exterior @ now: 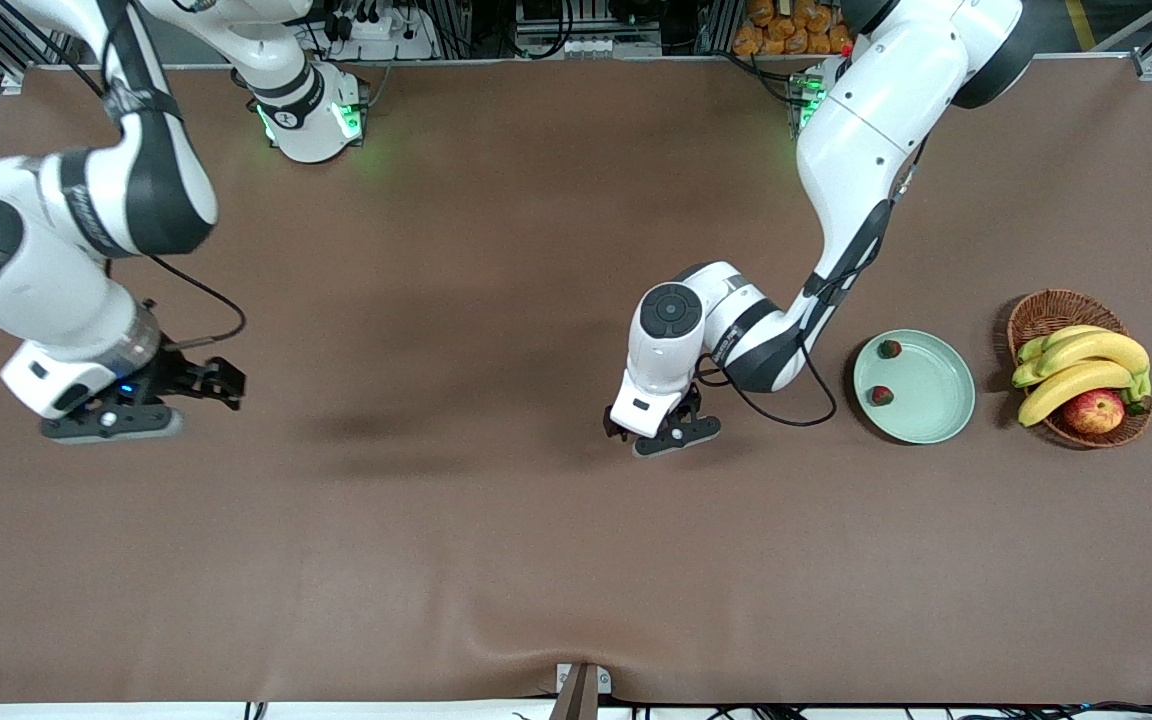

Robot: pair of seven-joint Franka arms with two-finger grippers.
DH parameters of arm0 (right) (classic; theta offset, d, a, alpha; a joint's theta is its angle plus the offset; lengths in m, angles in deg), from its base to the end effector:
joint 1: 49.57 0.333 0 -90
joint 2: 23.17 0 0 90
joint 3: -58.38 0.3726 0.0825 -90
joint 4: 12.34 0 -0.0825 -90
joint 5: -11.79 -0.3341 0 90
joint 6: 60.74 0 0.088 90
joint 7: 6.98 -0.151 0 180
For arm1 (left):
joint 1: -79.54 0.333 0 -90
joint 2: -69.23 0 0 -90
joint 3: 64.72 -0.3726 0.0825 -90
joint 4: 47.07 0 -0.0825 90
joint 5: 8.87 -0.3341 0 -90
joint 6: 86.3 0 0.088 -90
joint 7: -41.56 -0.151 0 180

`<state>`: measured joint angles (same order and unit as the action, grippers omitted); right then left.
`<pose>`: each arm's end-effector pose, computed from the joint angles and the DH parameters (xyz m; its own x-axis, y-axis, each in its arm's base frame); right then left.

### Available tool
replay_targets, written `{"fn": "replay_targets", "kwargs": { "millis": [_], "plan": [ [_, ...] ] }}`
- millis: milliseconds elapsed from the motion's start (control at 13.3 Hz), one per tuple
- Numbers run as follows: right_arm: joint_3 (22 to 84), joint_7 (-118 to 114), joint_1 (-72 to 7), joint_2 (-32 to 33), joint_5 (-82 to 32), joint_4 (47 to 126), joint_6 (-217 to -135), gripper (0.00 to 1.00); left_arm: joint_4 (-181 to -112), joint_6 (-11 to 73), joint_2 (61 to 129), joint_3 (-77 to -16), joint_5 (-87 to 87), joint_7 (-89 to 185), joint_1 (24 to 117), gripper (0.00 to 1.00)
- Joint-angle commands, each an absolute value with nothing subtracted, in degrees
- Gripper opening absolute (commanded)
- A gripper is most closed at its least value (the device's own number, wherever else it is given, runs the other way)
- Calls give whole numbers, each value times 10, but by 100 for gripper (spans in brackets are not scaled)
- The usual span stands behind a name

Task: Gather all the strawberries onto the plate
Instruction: 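Grasp the third strawberry with the left gripper while the right gripper withdraws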

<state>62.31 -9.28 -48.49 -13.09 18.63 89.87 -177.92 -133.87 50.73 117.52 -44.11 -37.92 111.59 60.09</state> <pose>0.5865 0.0376 0.4928 0.9912 0.0994 0.0872 0.0910 -0.9913 0.0949 0.6007 -0.4114 0.2194 0.9479 0.2877 0.1368 0.2836 -0.9577 0.0493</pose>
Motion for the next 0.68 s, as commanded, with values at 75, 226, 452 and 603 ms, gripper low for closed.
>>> {"fn": "replay_targets", "kwargs": {
  "millis": [75,226,452,603],
  "plan": [
    [564,-10,-490,-182,115,894,-1699,100,-1323,508,1192,-440,-386,1115,590,86],
    [538,15,-491,-182,97,853,-1625,100,-1323,508,1194,-441,-385,1115,585,79],
    [545,9,-510,-197,97,808,-1536,100,-1326,508,1193,-440,-388,1117,585,56],
    [555,7,-524,-202,97,788,-1493,100,-1327,507,1193,-440,-388,1117,585,34]
  ]
}}
